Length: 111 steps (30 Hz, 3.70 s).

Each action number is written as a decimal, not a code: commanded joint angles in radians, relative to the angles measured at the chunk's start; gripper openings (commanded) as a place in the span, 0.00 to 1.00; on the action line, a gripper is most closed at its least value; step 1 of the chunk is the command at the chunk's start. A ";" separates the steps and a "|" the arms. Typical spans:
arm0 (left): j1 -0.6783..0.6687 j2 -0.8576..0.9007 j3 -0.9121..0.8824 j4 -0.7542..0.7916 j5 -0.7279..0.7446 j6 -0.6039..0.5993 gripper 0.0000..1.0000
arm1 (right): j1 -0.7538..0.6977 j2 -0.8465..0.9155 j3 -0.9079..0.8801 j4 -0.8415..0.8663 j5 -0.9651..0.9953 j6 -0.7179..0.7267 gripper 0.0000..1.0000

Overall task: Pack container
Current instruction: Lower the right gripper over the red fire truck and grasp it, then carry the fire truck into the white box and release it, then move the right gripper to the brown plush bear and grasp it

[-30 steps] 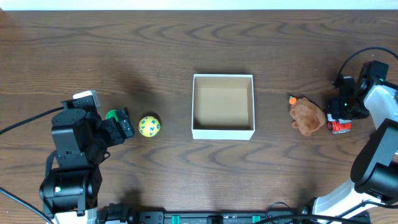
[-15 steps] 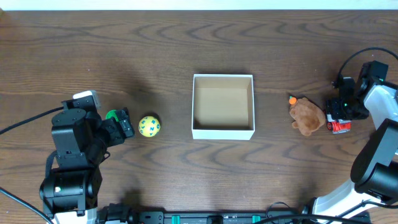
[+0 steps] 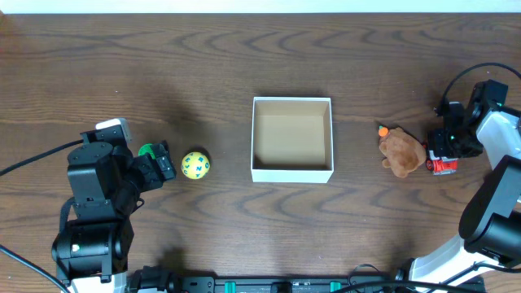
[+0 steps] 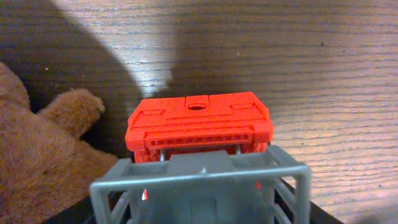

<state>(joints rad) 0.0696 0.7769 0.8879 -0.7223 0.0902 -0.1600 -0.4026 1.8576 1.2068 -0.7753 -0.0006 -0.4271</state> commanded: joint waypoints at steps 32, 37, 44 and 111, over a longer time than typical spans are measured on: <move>-0.003 0.000 0.021 0.001 -0.007 0.008 0.98 | 0.035 -0.262 0.012 -0.008 -0.027 0.096 0.06; -0.003 0.000 0.021 0.001 -0.007 0.008 0.98 | 0.104 -0.423 0.019 -0.023 -0.027 0.141 0.01; -0.003 0.000 0.021 0.001 -0.007 0.008 0.98 | 0.311 -0.579 0.019 -0.047 -0.027 0.256 0.01; -0.003 0.000 0.021 -0.033 -0.007 0.005 0.98 | 0.729 -0.395 0.318 -0.113 0.218 0.635 0.99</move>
<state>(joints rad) 0.0696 0.7773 0.8879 -0.7525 0.0902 -0.1600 0.4313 1.5162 1.5139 -0.8310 0.1497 0.2417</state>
